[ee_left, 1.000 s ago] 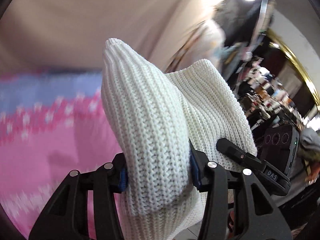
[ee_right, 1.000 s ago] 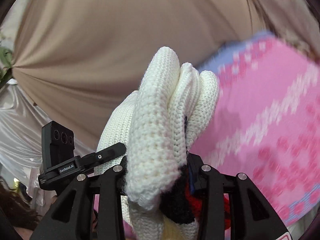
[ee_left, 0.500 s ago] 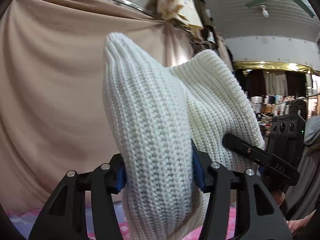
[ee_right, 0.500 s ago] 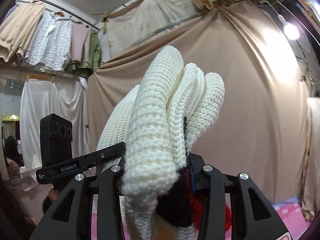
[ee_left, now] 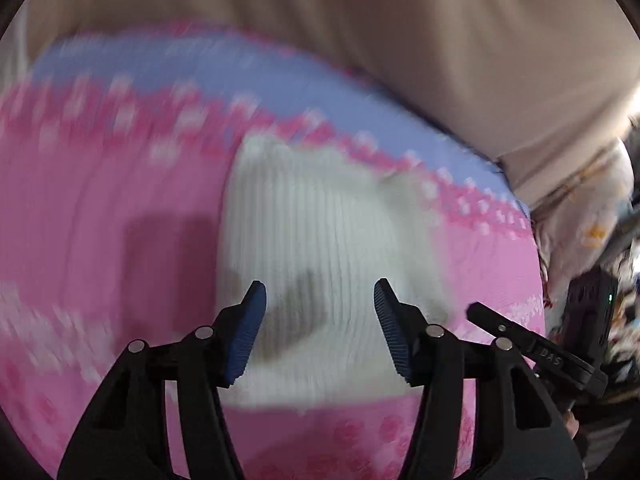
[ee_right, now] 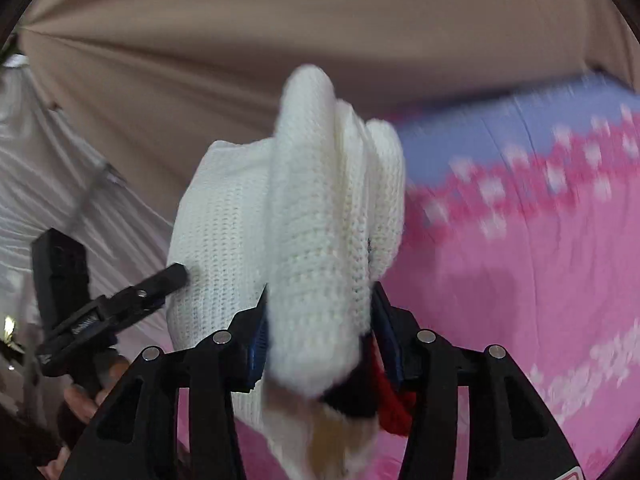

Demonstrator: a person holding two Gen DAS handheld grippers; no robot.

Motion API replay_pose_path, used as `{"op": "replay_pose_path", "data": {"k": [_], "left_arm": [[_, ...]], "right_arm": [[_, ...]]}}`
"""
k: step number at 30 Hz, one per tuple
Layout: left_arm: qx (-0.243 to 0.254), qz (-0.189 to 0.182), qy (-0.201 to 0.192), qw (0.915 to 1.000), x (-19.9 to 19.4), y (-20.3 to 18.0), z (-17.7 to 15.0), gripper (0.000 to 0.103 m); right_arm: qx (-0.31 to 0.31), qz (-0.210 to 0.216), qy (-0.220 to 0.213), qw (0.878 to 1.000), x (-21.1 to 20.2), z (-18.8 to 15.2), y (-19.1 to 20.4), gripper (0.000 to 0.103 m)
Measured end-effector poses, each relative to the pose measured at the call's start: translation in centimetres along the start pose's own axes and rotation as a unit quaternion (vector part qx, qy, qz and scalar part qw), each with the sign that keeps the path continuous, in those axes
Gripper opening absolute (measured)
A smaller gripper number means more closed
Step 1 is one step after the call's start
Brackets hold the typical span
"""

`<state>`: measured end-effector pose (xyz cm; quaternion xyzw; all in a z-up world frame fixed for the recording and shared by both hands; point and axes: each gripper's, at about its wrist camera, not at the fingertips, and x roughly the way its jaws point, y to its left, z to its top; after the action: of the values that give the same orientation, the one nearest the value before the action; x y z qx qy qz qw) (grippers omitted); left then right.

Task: Fold small clothes

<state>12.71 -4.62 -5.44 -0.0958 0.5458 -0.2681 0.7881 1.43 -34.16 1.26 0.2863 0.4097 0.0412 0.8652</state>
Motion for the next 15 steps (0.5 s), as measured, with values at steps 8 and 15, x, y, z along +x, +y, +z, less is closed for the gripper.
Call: {"op": "replay_pose_path", "data": {"k": [8, 15], "left_arm": [[-0.036, 0.005, -0.037, 0.9987, 0.1, 2.0, -0.1, 0.087], [-0.082, 0.002, 0.026, 0.9963, 3.2, 5.6, -0.9, 0.068]], "right_arm": [[0.03, -0.023, 0.004, 0.999, 1.1, -3.1, -4.2, 0.074], [0.05, -0.019, 0.099, 0.994, 9.8, -2.2, -4.8, 0.062]]}}
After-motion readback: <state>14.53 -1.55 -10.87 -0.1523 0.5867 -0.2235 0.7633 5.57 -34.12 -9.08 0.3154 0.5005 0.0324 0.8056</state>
